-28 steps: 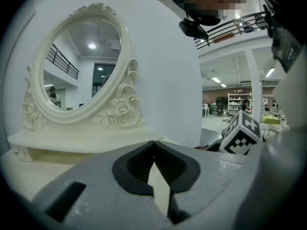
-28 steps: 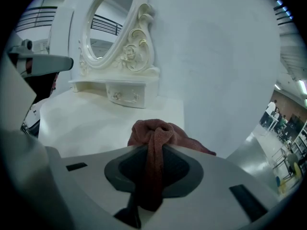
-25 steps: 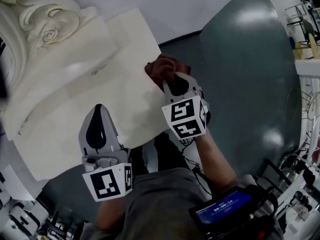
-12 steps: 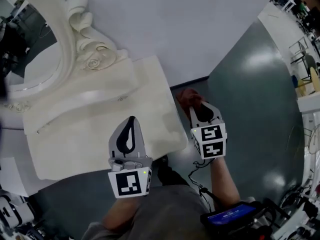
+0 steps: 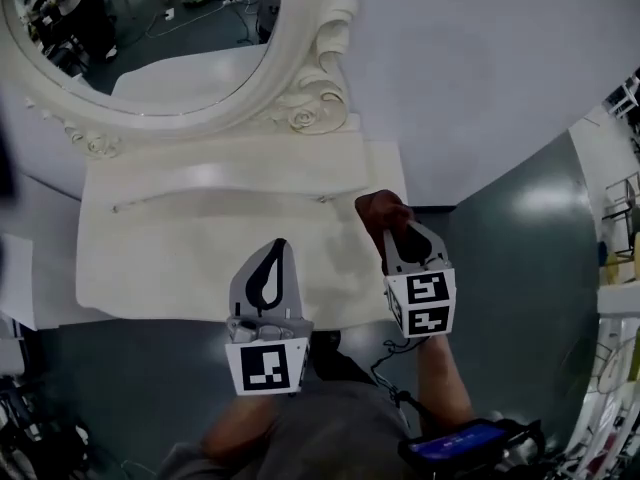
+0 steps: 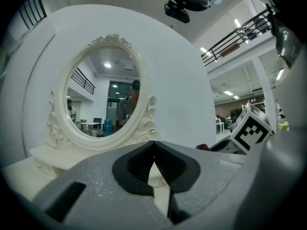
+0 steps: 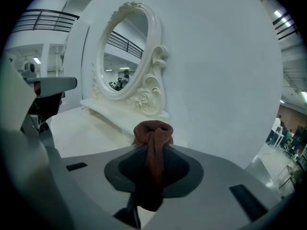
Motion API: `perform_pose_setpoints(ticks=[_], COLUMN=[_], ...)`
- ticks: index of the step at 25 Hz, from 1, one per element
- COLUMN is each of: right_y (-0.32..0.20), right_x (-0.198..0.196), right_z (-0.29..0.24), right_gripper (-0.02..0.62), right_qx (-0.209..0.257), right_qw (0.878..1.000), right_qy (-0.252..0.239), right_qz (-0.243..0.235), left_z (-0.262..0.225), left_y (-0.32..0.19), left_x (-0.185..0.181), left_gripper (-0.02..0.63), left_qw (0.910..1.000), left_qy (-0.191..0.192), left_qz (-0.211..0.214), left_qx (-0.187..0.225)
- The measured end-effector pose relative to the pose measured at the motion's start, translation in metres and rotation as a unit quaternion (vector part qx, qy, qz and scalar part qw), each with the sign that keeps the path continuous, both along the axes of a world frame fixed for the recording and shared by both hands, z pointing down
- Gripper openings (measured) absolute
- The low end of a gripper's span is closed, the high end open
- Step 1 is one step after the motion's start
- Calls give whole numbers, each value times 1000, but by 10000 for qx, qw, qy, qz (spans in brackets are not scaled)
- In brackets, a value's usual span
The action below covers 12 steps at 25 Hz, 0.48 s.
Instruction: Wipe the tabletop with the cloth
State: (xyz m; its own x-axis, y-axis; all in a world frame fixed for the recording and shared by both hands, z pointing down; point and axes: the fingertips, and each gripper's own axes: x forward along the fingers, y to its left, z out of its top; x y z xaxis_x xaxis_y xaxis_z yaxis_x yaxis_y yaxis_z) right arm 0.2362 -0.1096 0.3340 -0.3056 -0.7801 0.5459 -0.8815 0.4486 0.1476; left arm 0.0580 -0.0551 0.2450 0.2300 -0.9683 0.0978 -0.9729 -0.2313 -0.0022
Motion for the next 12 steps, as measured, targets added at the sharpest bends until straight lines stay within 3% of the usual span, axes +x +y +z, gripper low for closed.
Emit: perform_pose_setpoints(ticks=[12], right_y=[33], right_x=[-205], right_z=[24], right_gripper=[80], right_qx=[-215], right_qw=[9924], right_qy=[-95], right_qz=[-1206], left_z=[22], left_y=[60], left_x=[-176], left_gripper=[14], left_qw=[9935], left_qy=[32], left_qz=[-1114], left_qx=[-232])
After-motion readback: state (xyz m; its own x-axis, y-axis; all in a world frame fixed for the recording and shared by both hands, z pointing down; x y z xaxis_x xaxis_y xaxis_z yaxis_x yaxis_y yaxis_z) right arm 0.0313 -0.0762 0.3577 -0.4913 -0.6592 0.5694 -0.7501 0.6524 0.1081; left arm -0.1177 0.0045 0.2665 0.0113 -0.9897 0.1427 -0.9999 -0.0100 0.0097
